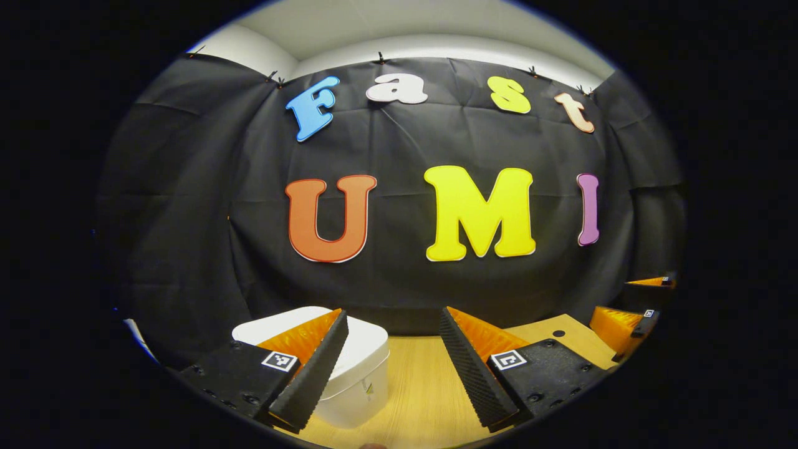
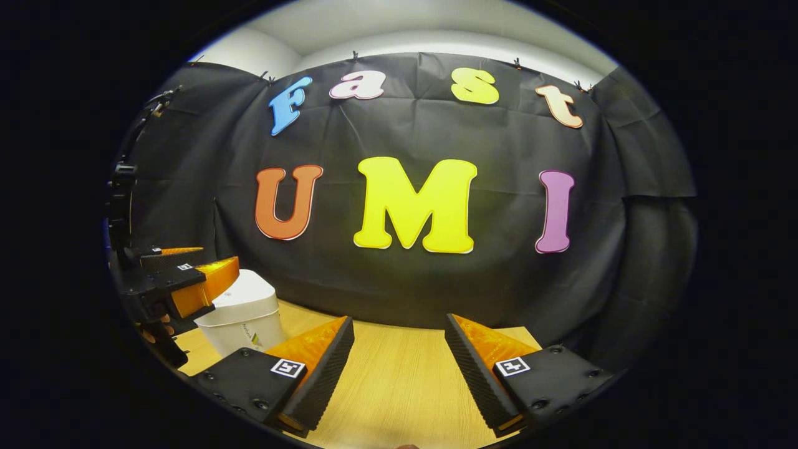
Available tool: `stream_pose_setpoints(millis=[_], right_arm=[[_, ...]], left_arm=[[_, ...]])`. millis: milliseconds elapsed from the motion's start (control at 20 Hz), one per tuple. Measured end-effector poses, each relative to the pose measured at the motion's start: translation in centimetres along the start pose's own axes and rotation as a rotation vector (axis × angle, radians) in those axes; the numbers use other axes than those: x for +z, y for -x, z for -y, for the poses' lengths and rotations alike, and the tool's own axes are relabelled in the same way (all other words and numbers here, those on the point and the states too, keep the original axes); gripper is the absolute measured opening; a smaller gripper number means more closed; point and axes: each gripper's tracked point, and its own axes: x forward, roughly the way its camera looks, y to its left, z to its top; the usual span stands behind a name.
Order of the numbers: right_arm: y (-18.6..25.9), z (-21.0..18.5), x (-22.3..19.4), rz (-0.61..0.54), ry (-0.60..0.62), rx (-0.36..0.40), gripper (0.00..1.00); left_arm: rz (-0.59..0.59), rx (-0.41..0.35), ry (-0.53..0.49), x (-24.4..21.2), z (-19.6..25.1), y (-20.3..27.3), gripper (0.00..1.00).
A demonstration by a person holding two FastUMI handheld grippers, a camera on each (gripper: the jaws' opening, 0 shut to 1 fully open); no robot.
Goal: Press the lid of the desktop garbage bin to open it, pick up the crumpled paper on the desktop and throw it into the bin, then pick up the pop can on the desktop and drop it into the bin, and finally close the garbage bin lid.
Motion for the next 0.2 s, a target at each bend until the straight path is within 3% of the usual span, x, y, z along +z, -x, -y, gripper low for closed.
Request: stream_pose_setpoints(millis=[200], right_arm=[[0.24, -0.13, 0.62, 0.025, 0.007, 0.006, 0.95]], left_arm=[[-0.01, -0.017, 0.022, -0.24, 0.69, 0.8, 0.96]])
